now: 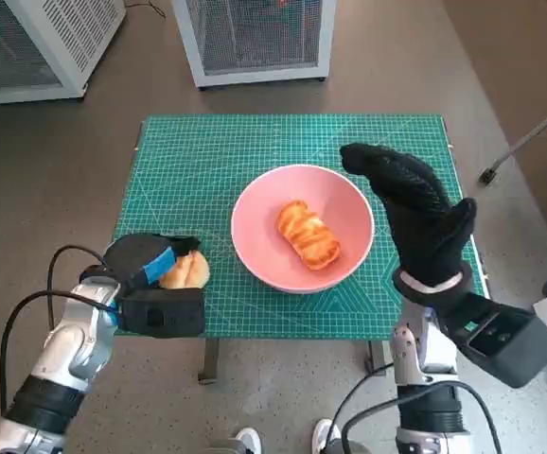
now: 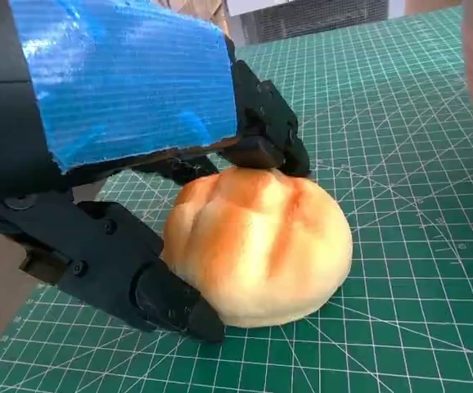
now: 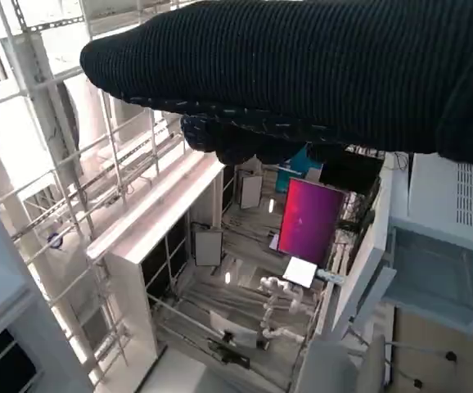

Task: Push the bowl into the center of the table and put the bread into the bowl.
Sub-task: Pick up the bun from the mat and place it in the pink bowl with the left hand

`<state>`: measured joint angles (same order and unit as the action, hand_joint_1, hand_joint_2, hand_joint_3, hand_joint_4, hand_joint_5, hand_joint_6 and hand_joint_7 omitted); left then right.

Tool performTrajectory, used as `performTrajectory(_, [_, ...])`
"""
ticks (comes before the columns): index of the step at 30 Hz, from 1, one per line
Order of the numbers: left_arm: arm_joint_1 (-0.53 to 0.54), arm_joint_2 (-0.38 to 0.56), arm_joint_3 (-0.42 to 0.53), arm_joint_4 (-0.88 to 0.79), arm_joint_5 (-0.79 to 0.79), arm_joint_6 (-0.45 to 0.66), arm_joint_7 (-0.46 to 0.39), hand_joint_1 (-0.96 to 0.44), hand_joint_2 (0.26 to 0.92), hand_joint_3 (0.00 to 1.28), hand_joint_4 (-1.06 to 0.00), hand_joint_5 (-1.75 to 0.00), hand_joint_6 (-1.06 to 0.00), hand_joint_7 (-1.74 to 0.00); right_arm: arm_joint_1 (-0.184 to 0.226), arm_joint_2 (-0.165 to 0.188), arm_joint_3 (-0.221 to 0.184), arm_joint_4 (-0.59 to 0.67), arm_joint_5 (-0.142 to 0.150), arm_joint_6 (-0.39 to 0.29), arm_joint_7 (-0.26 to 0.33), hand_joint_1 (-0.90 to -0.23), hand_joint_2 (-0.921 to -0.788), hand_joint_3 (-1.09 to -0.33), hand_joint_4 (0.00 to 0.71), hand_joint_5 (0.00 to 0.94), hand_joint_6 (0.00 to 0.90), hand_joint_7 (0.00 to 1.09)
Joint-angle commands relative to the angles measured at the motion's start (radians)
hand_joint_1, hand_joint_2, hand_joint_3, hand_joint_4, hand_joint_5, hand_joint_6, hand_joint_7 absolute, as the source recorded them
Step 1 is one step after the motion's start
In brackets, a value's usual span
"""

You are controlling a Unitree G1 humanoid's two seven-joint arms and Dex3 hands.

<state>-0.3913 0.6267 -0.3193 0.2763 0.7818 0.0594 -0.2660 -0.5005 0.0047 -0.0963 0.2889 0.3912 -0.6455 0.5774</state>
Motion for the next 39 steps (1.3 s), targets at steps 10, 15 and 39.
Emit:
performTrajectory(10, [0.031,0.031,-0.001,-0.045,-0.01,-0.016,-0.035,0.0,0.92,0.13,-0.67,-1.29,-0.53,-1.17,0.022,0.003,0.004,0.007,0.015,0.015,0.002,-0.429,-0.854,-0.632,0.34,0.002,-0.001,0.81])
performTrajectory(15, [0.036,0.045,0.027,-0.106,-0.024,-0.004,-0.062,0.0,0.92,0.13,-0.65,-1.25,-0.52,-1.22,0.022,0.002,0.005,0.006,0.022,0.021,0.006,-0.429,-0.853,-0.632,0.34,0.002,-0.001,0.81])
performTrajectory(39, [-0.149,0.038,0.211,-0.448,-0.103,0.066,-0.124,0.0,0.92,0.11,-0.67,-1.24,-0.54,-1.18,0.006,-0.004,-0.002,0.029,0.045,0.027,0.027,-0.43,-0.856,-0.624,0.34,0.002,-0.001,0.81])
